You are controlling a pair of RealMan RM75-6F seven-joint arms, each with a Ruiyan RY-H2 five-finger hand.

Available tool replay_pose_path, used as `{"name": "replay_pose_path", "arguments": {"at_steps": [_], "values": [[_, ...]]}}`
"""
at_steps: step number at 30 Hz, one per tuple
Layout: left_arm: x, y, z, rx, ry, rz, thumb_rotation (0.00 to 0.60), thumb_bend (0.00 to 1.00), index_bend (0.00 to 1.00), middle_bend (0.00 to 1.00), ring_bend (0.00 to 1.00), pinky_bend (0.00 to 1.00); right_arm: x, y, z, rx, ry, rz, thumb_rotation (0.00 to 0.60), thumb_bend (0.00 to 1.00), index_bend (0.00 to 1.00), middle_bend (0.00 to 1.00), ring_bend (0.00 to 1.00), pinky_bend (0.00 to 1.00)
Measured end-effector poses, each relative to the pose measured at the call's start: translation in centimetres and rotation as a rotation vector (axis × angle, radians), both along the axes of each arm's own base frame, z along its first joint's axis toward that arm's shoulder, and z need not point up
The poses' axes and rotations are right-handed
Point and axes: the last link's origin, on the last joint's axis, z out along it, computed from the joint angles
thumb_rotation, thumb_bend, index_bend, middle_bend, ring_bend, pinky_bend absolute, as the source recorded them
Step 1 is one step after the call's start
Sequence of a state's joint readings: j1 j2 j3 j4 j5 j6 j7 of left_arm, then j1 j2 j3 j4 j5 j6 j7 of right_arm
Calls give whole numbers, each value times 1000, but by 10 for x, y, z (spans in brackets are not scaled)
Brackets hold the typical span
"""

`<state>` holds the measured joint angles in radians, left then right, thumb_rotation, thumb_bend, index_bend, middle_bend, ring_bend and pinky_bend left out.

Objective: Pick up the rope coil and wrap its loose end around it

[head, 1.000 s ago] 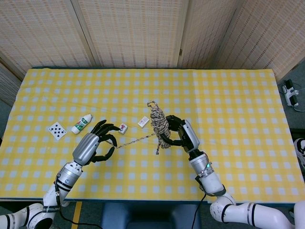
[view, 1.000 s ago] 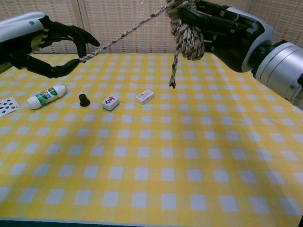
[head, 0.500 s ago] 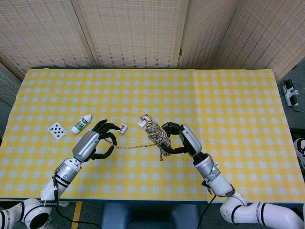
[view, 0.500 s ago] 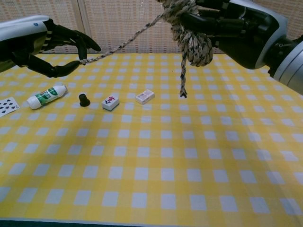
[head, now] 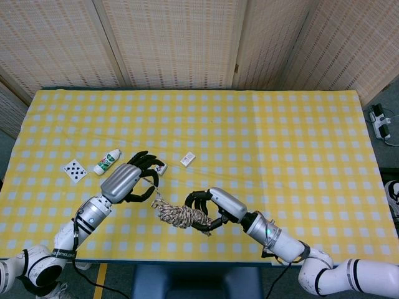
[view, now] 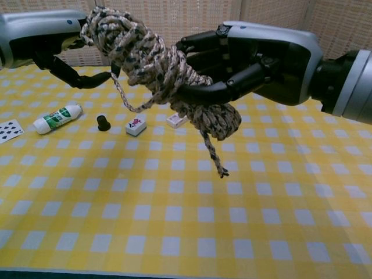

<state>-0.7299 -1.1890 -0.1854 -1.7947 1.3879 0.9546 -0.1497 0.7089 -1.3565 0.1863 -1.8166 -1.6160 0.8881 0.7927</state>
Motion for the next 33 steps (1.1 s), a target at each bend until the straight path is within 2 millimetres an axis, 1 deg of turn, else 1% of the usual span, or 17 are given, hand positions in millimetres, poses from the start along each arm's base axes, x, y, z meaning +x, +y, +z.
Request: {"name": "replay_pose_path", "arguments": {"at_steps": [7,17,27,33], "values": [[11,2,-3,35,73,-61,600,589,623,225,116,0,9,5,-6,47,101,24,600,865,798,651,713,632],[26,2,-8,123,168,-170,600,589,617,216,113,0,17,6,-16,96,176,7,600,865,798,651,718,635],[43,-5,-12,238,199,-301,600,589,616,216,113,0,22,1,-31,125,225,-53,600,866,798,651,718,638],[47,-12,-16,291,202,-338,600,589,616,216,112,0,24,-2,-41,126,240,-108,600,865,798,651,717,638]]}}
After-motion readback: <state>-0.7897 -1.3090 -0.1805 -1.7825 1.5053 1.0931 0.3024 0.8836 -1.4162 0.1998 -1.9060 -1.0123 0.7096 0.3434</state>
